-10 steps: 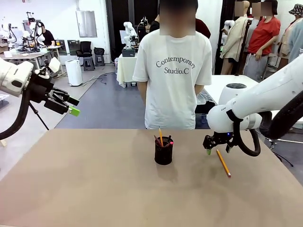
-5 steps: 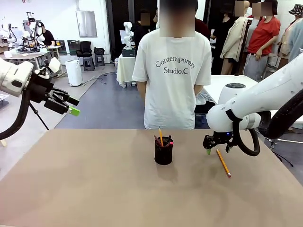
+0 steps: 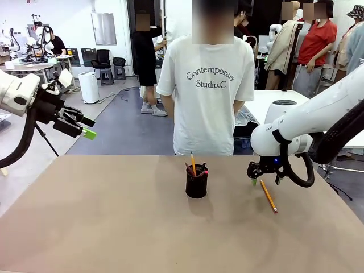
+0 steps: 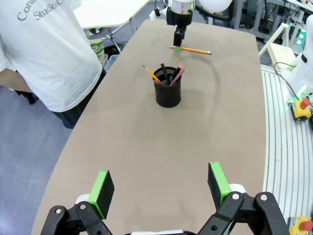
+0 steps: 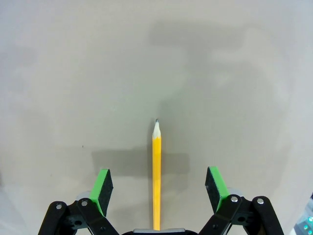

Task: Place the pens into the pen holder.
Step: Pick up a writing instrument from the table and place it into the Pen holder.

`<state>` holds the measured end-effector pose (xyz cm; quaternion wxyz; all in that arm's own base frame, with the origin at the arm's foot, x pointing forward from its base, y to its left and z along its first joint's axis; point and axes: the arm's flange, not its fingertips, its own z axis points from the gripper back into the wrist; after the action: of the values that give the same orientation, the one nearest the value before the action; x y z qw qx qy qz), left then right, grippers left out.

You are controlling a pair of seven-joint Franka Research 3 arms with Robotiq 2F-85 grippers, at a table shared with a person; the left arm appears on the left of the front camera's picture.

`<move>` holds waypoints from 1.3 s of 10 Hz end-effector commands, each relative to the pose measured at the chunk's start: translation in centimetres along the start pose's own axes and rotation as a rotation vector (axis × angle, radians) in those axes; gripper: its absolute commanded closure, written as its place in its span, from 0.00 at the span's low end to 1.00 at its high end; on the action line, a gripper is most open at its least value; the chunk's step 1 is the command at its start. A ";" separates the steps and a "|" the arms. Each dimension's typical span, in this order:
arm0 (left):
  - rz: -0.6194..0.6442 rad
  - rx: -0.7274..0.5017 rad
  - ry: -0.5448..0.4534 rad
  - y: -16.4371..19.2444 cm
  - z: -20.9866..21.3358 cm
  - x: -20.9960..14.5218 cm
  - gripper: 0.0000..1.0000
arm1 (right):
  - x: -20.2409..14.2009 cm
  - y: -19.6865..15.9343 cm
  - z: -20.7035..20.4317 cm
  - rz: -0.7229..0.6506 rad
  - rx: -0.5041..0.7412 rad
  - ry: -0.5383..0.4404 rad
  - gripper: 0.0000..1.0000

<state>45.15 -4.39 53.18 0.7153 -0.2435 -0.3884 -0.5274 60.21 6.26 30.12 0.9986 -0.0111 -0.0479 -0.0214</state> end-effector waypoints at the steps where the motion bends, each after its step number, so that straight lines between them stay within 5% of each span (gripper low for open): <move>1: 0.002 0.004 -0.002 0.0 0.2 -0.1 0.00 | 1.6 0.1 -0.6 -0.052 -0.014 0.015 0.00; 5: 0.002 0.004 -0.002 0.0 0.2 -0.1 0.00 | 1.8 -0.3 -1.0 -0.042 0.015 0.046 0.04; 10: 0.002 0.004 -0.002 0.0 0.2 -0.1 0.00 | 1.7 -0.2 -0.8 -0.004 0.043 0.053 0.96; 13: 0.002 0.004 -0.002 0.0 0.2 -0.1 0.00 | 1.8 -0.3 -1.2 -0.013 0.047 0.070 1.00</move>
<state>45.15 -4.39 53.18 0.7154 -0.2435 -0.3884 -0.5274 61.71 6.37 29.81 0.9990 -0.0005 -0.0312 -0.0330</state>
